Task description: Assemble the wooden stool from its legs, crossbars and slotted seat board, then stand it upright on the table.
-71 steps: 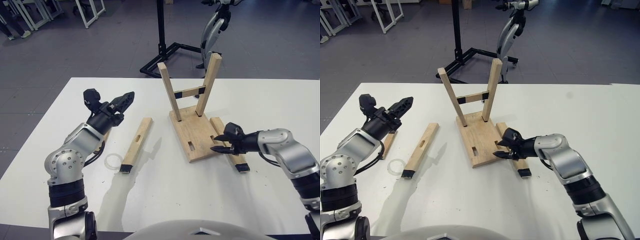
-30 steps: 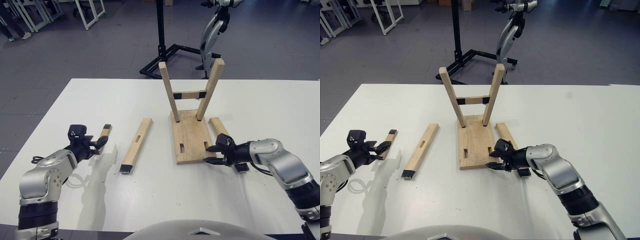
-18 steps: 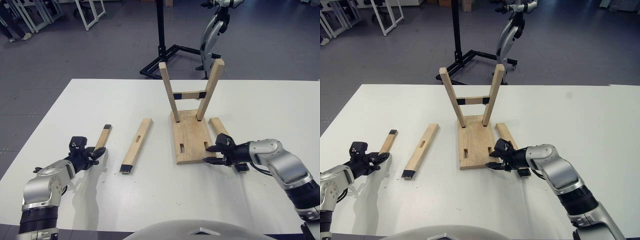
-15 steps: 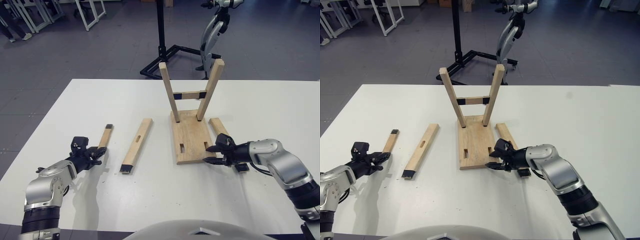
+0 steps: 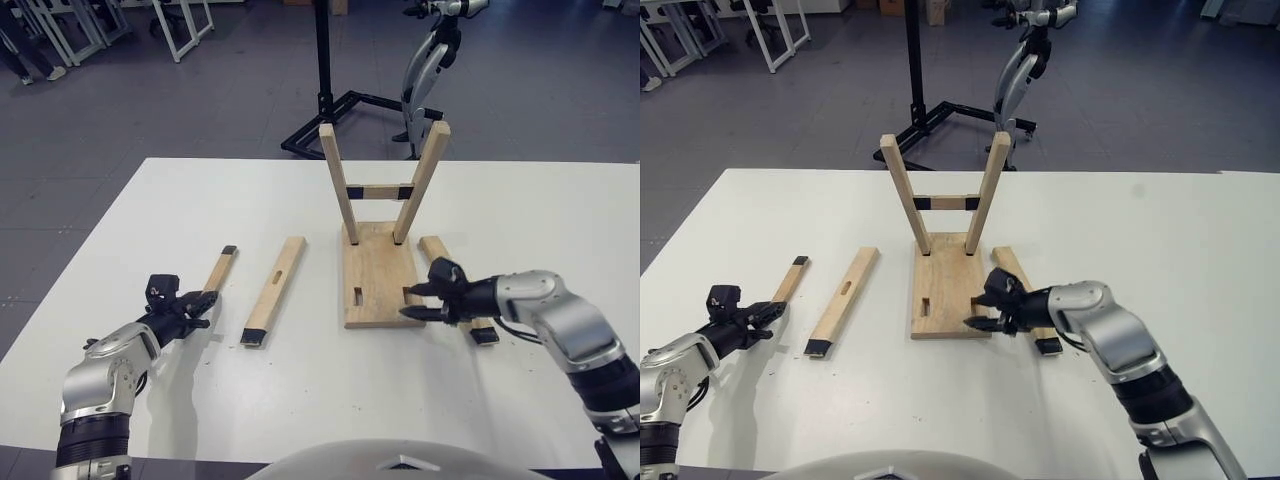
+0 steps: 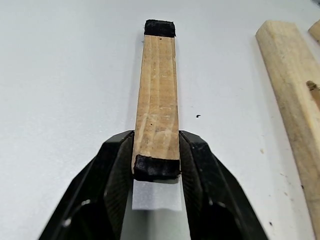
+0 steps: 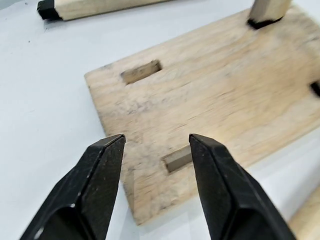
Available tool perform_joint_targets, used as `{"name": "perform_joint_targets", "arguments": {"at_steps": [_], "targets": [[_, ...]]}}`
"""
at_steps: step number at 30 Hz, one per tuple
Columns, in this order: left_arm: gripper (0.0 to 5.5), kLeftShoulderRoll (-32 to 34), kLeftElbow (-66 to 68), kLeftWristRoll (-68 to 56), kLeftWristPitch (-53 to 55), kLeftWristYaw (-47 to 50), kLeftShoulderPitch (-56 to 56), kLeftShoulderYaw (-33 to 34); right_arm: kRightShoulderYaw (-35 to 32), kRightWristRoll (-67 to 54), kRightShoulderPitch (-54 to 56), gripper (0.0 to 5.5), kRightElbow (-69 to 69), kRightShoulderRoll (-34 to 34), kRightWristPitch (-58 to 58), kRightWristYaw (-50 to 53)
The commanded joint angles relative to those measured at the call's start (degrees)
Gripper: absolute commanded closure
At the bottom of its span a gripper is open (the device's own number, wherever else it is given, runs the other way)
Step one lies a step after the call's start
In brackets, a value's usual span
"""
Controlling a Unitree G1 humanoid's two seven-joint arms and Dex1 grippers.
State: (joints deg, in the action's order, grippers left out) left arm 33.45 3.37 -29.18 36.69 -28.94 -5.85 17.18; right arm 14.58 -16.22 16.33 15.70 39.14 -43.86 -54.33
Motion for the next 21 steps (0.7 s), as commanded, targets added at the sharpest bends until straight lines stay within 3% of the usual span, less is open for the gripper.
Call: {"name": "perform_joint_targets", "arguments": {"at_steps": [1, 5, 10, 21], "targets": [[4.16, 1.52, -3.31, -2.43, 4.75, -1.69, 1.24, 1.28, -5.21, -3.04, 5.57, 3.15, 3.69, 1.43, -3.86, 0.96], [4.17, 4.26, -11.84, -11.91, 9.67, -6.05, 3.93, 7.99, -13.62, -12.47, 7.74, 3.15, 5.76, -5.64, -12.67, 5.97], [4.17, 7.6, -18.62, -34.73, 20.1, -13.31, 11.5, 14.49, -33.99, -34.16, 17.41, 3.15, -1.01, -23.02, -28.92, 20.3], [4.17, -6.0, -40.6, -36.34, 16.53, 14.19, 19.55, -0.62, -48.86, -40.96, 24.35, 3.15, 7.37, -49.79, -40.63, 62.91]]}}
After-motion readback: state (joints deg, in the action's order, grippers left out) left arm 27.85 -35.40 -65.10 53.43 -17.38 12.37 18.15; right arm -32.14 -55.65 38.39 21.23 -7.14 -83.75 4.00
